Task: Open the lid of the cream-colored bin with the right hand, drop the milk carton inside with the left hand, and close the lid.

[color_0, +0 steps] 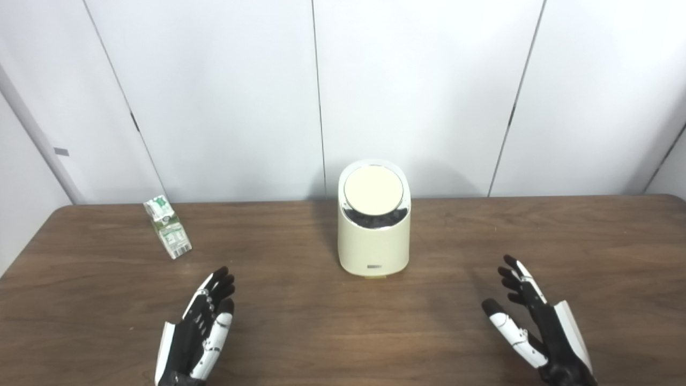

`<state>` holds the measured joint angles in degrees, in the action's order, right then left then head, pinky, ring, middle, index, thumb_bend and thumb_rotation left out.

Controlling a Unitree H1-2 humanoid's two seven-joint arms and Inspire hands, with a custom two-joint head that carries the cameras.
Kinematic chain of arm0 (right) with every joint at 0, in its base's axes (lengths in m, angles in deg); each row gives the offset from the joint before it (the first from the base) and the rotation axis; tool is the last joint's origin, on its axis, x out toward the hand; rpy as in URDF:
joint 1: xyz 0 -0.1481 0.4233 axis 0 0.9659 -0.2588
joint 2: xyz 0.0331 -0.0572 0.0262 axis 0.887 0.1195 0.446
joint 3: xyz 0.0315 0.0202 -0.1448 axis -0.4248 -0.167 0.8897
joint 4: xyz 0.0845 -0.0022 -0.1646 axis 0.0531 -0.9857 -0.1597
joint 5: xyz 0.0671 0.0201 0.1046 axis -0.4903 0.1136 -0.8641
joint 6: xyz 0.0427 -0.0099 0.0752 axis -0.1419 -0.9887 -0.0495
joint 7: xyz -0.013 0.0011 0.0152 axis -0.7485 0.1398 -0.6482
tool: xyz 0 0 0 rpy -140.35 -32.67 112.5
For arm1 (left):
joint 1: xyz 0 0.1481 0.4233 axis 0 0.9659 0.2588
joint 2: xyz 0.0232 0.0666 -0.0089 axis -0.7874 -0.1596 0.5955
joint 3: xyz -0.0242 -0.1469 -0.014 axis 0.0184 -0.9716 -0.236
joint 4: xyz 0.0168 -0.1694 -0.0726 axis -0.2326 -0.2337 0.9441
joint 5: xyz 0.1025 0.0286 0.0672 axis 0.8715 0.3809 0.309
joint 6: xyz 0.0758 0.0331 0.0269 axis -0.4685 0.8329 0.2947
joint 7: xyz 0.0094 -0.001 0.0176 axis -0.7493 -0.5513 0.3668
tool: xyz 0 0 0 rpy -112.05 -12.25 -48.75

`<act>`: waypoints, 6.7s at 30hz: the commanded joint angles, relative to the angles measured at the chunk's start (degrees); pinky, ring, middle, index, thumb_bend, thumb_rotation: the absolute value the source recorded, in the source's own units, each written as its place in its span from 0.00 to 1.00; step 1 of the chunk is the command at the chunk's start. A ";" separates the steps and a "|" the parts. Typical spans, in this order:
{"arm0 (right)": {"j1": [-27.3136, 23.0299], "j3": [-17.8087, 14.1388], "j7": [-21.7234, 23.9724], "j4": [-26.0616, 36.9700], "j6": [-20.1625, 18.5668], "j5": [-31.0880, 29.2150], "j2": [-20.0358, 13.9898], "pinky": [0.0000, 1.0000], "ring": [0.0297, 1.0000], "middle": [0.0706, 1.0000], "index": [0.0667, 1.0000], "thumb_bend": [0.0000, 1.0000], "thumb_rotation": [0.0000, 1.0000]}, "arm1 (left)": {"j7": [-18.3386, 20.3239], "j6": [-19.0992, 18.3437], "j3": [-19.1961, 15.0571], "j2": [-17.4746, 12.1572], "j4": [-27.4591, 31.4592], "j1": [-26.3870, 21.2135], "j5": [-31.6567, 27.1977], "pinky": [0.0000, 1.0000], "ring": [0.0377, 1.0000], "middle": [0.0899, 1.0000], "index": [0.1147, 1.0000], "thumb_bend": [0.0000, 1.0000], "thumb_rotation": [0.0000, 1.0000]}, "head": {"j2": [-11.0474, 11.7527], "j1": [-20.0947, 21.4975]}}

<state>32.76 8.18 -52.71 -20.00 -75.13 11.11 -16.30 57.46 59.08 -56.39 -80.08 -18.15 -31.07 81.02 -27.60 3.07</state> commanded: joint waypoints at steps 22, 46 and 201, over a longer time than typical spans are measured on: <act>-20.22 1.19 2.67 -1.55 -5.85 1.41 -0.69 0.83 0.88 0.89 0.95 0.71 0.69 | -0.51 0.99 1.25 0.34 -3.19 1.26 0.93 0.95 0.90 0.89 0.93 0.35 0.67 | 4.20 0.82; -44.88 9.76 3.23 -20.13 -10.22 6.89 0.48 0.78 0.87 0.90 0.94 0.70 0.54 | -1.64 -0.07 2.28 2.48 -1.82 1.82 4.06 0.84 0.88 0.90 0.93 0.27 0.64 | 4.48 -0.99; -4.31 -5.05 6.15 -2.80 -1.21 -19.11 -2.62 0.60 0.77 0.80 0.82 0.70 0.96 | -9.21 -8.66 -9.96 -10.53 1.41 -9.89 14.06 0.73 0.81 0.85 0.87 0.90 0.16 | 7.37 -28.03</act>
<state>29.60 3.14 -46.31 -23.70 -78.09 -7.91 -18.73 48.11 50.57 -65.31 -88.32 -17.48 -38.35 95.65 -20.30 -24.96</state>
